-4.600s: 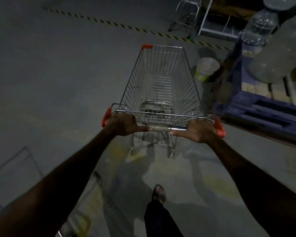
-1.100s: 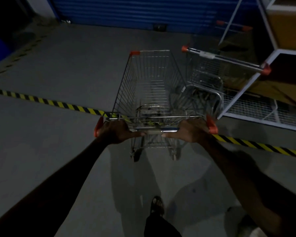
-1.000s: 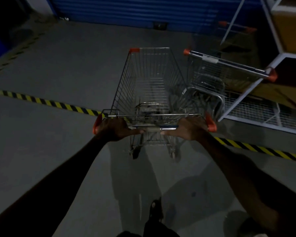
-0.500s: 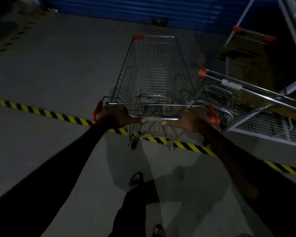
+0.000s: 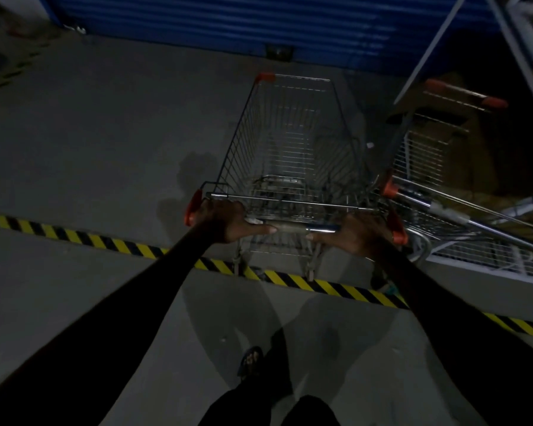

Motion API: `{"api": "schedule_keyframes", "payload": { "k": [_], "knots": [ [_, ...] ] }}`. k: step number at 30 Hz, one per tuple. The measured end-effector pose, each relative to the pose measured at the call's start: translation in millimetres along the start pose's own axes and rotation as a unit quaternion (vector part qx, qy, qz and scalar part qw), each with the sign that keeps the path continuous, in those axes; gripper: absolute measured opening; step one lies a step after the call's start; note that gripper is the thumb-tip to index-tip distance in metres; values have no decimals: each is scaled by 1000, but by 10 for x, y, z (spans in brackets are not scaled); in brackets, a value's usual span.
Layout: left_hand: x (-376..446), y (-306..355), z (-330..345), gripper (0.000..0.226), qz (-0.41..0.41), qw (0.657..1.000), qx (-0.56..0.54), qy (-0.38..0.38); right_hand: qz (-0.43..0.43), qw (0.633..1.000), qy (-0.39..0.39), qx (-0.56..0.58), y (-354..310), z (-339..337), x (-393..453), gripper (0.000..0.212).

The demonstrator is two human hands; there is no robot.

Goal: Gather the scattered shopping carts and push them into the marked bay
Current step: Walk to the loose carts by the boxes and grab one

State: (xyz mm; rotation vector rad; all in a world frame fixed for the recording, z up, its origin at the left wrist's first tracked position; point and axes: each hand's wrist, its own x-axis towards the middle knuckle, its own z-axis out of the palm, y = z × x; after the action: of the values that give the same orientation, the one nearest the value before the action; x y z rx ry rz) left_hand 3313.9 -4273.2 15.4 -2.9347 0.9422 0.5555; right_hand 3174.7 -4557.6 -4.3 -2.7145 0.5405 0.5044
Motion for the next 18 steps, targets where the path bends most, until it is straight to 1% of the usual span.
{"api": "schedule_keyframes", "payload": {
  "k": [2, 4, 8, 11, 14, 16, 18],
  "knots": [
    [116, -63, -8, 99, 7, 1000, -5, 2, 3, 1000, 15, 1, 13, -3, 101, 112],
    [204, -115, -22, 104, 9, 1000, -1, 19, 5, 1000, 26, 1, -23, -40, 138, 116],
    [334, -165, -60, 104, 17, 1000, -4, 16, 8, 1000, 10, 10, -108, -113, 175, 107],
    [451, -230, -27, 104, 40, 999, 13, 28, -15, 999, 17, 37, -46, -64, 274, 107],
    [470, -227, -18, 117, 41, 998, 40, 36, -26, 999, 21, 16, -75, -148, 252, 91],
    [428, -177, -40, 113, 37, 997, 48, 46, -35, 998, 44, 6, -127, -216, 185, 84],
    [378, -139, -23, 102, 23, 997, 46, 58, -57, 995, 77, -16, -110, -204, 167, 89]
  ]
}}
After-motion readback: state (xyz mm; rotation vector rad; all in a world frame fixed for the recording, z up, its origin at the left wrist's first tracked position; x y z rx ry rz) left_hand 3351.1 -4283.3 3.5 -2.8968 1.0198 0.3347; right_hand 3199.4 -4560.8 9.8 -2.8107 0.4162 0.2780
